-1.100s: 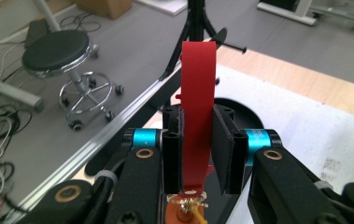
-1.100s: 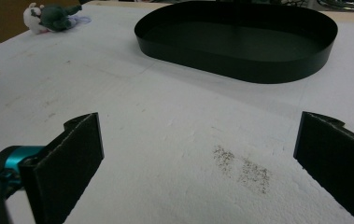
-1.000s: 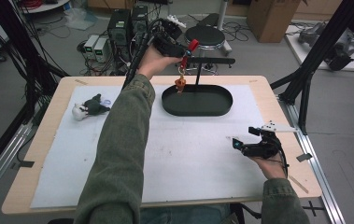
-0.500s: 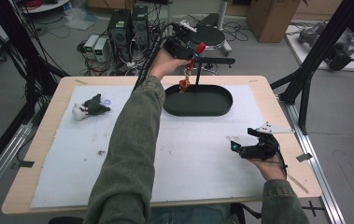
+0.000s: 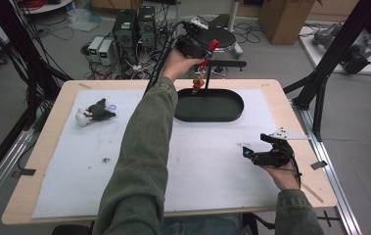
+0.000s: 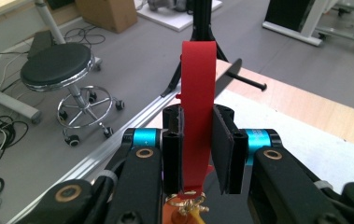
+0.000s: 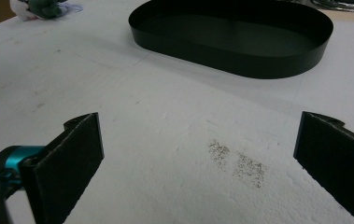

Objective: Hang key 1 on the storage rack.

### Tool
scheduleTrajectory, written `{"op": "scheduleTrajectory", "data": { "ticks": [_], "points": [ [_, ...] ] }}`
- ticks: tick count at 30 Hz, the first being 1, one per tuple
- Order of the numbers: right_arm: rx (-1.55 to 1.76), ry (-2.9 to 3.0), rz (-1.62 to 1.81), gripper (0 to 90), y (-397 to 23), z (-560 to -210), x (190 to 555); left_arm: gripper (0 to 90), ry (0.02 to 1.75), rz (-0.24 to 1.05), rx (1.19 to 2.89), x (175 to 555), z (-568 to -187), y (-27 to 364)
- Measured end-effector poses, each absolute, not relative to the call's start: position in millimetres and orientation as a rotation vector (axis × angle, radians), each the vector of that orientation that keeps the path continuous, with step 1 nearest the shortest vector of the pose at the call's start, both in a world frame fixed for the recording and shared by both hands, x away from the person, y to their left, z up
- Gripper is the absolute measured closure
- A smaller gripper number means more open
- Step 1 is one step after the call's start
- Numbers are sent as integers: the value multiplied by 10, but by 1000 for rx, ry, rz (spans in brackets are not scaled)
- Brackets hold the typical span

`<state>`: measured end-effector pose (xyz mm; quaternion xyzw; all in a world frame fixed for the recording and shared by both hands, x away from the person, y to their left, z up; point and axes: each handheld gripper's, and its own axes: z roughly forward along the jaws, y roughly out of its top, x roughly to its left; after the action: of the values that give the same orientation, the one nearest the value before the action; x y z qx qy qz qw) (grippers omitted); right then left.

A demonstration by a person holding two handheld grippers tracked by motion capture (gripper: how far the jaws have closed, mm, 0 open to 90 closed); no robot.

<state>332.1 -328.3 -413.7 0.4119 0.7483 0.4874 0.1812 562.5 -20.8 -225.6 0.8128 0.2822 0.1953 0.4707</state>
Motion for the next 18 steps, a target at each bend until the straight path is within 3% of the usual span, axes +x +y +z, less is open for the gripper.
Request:
{"op": "scheduleTrajectory", "data": {
  "ticks": [13,18],
  "points": [
    [1196,2086,1409,5,-3342,-4138,3274,738,785,524,1924,5745,-2251,-277],
    [1193,2092,1421,5,-3328,-4139,3285,380,857,437,1853,5774,-2257,-126]
  ]
}}
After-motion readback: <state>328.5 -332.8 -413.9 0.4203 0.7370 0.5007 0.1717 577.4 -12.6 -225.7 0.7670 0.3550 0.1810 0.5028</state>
